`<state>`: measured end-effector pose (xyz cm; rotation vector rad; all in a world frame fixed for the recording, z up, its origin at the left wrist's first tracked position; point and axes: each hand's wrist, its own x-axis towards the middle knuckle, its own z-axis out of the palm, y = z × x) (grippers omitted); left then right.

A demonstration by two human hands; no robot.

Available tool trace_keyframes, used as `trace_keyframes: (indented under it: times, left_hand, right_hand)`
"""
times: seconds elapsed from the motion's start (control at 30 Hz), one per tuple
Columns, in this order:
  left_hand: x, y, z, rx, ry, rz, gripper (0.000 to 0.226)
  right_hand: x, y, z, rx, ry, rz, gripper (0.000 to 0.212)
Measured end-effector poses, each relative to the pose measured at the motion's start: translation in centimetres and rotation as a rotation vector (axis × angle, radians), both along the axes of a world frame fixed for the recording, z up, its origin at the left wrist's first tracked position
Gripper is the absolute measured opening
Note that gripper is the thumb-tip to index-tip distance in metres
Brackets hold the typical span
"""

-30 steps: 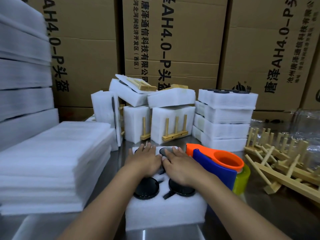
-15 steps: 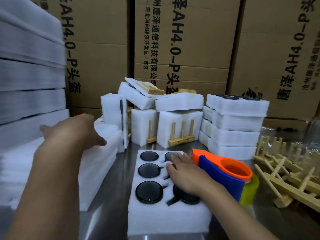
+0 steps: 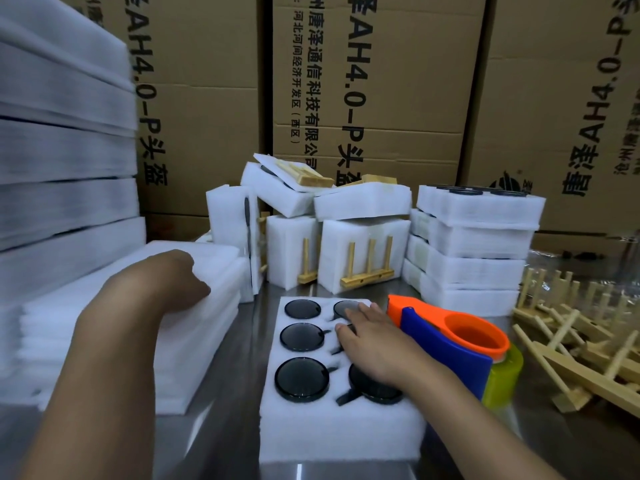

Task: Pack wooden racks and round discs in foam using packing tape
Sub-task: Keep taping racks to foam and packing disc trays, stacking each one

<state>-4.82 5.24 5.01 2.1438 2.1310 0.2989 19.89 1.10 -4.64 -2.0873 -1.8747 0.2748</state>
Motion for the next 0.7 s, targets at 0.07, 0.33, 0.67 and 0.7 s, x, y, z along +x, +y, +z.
trace_keyframes:
  times: [0.07,0.33,0.67,0.7]
  left_hand:
    - [0.2,0.2,-0.2,0.032,-0.012,0.021,0.048]
    - [0.8,0.0,-0.2,0.316,-0.095,0.035,0.057]
    - [-0.7,-0.4,0.0,0.164,-0.213,0.066,0.067]
    - [-0.6,-0.5,0.1,0.22,-0.214,0.06,0.063]
  right_hand:
    - [0.0,0.0,0.0,0.005,0.011,-0.001,0.055]
    - [0.1,0.0,-0.1,0.018,0.018,0.002,0.055]
    - [0.0,-0.3,0.0,0.035,0.041,0.015,0.054]
    - [0.0,-0.4,0.1,0.033,0.046,0.016,0.054]
